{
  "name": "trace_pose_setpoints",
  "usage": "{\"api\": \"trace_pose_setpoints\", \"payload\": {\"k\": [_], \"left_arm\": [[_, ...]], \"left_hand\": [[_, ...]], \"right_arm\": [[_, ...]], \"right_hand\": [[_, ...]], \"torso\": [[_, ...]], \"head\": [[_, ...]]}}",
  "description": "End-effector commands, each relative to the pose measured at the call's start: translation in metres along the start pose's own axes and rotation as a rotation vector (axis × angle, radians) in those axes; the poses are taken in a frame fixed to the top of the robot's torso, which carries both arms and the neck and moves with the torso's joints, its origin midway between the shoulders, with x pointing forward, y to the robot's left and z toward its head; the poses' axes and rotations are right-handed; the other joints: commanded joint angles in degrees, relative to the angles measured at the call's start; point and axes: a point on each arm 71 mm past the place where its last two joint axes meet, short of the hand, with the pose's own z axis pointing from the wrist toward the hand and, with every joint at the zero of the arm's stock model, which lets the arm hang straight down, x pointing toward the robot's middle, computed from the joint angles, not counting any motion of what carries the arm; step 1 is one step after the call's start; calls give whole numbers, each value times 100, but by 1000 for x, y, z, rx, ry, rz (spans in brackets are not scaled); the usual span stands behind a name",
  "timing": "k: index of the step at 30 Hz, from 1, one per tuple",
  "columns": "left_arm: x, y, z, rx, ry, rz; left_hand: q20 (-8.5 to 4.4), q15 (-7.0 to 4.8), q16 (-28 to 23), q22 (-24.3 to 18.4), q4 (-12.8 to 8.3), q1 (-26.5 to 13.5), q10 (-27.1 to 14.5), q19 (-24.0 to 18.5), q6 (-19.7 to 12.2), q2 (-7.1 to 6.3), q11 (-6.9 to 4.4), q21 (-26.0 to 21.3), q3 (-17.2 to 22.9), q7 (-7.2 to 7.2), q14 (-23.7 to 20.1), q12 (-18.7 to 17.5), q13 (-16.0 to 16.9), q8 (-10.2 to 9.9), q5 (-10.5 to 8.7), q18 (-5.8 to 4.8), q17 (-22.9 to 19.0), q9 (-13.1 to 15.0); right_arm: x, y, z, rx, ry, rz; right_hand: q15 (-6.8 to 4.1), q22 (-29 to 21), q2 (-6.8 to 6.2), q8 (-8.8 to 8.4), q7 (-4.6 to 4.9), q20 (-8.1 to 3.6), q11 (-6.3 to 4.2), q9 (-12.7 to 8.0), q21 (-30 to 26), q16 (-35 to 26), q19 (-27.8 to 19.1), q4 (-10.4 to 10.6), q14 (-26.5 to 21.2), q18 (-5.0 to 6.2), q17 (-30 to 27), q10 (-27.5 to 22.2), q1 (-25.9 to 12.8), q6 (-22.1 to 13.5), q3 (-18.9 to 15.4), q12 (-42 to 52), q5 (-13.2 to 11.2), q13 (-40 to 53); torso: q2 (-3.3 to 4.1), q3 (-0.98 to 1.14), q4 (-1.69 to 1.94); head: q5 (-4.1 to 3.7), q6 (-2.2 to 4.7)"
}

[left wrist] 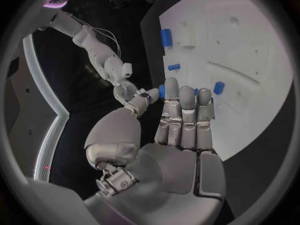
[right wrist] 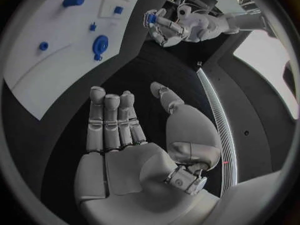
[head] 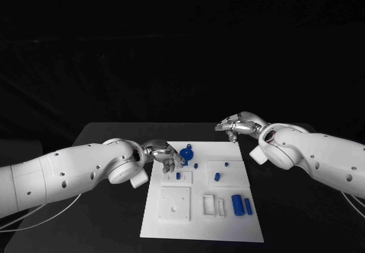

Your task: Assemble the parts on the task board

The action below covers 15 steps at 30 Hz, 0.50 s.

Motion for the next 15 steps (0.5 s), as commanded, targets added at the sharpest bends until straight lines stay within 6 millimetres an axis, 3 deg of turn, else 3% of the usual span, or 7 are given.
{"api": "trace_pose_setpoints", "payload": {"k": [1, 5, 6, 7, 9, 13, 15], "left_arm": [[-9, 10, -4, -167, 13, 123], [-24, 9, -9, -235, -11, 199], [-27, 9, -11, -251, -10, 214], [-29, 8, -12, -263, -11, 243], [-35, 6, -13, -294, -23, 297], [-40, 6, -13, -349, -12, 348], [-37, 10, -11, -383, -14, 402]], "left_hand": [[-656, -296, 33, 117, -226, 64, 323, 86, 280, -42, -236, 58, 222, -214, 392, 26, 12, 72, 332, 24, 7, 83], [-707, -346, 47, 114, -224, 26, 468, 200, 390, -117, -286, 128, 232, -266, 542, 32, 26, 95, 567, 46, 10, 177], [-731, -369, 58, 111, -216, 78, 520, 238, 435, -206, -312, 146, 321, -292, 595, 41, 34, 103, 526, 63, 15, 203], [-732, -370, 59, 111, -216, 81, 522, 240, 437, -211, -313, 147, 326, -293, 598, 41, 35, 103, 522, 64, 15, 204], [-736, -389, 46, 97, -210, 85, 547, 275, 456, -292, -307, 151, 534, -316, 637, 24, 34, 81, 322, 58, 9, 225], [-778, -415, 88, 107, -210, -96, 693, 407, 593, -367, -370, 227, 810, -344, 778, 65, 80, 78, 344, 68, 32, 328], [-795, -429, 111, 111, -211, -141, 737, 439, 621, -388, -378, 255, 887, -357, 817, 90, 105, 63, 357, 74, 47, 368]], "right_arm": [[-18, -3, -2, -39, -129, 82], [-30, -8, -5, -33, -166, 81], [-33, -9, -5, -34, -175, 81], [-35, -9, -6, -35, -182, 80], [-39, -10, -7, -36, -193, 79], [-44, -11, -9, -38, -212, 77], [-46, -10, -10, -41, -219, 76]], "right_hand": [[0, -21, 65, -41, 48, 35, 14, -6, -70, -48, -55, -41, -50, 207, -89, -42, 5, -100, -48, -52, 59, -83], [4, -25, 88, -36, 50, 53, 17, -4, -93, -54, -59, -83, -57, 207, -133, -42, 20, -104, -73, -63, 107, -125], [4, -25, 88, -36, 50, 53, 17, -4, -93, -54, -59, -83, -57, 207, -133, -42, 20, -104, -73, -63, 107, -125], [4, -25, 88, -36, 50, 53, 17, -4, -93, -54, -59, -83, -57, 207, -133, -42, 20, -104, -73, -63, 107, -125], [5, -25, 91, -35, 50, 54, 17, -3, -95, -54, -60, -87, -58, 207, -137, -43, 21, -104, -75, -64, 111, -129], [7, -25, 119, -21, 47, 70, 15, 2, -118, -52, -62, -150, -65, 207, -185, -41, 52, -92, -95, -71, 240, -176], [7, -24, 125, -16, 46, 76, 14, 3, -126, -46, -58, -169, -67, 207, -206, -39, 52, -89, -111, -70, 286, -196]], "torso": [[3, 3, 3], [-5, 14, 6], [-6, 12, 6], [-5, 12, 4], [-8, 16, 1], [-18, 11, -3], [-33, 21, -9]], "head": [[29, -11], [59, -27], [74, -38], [89, -44], [108, -65], [141, -101], [164, -130]]}}
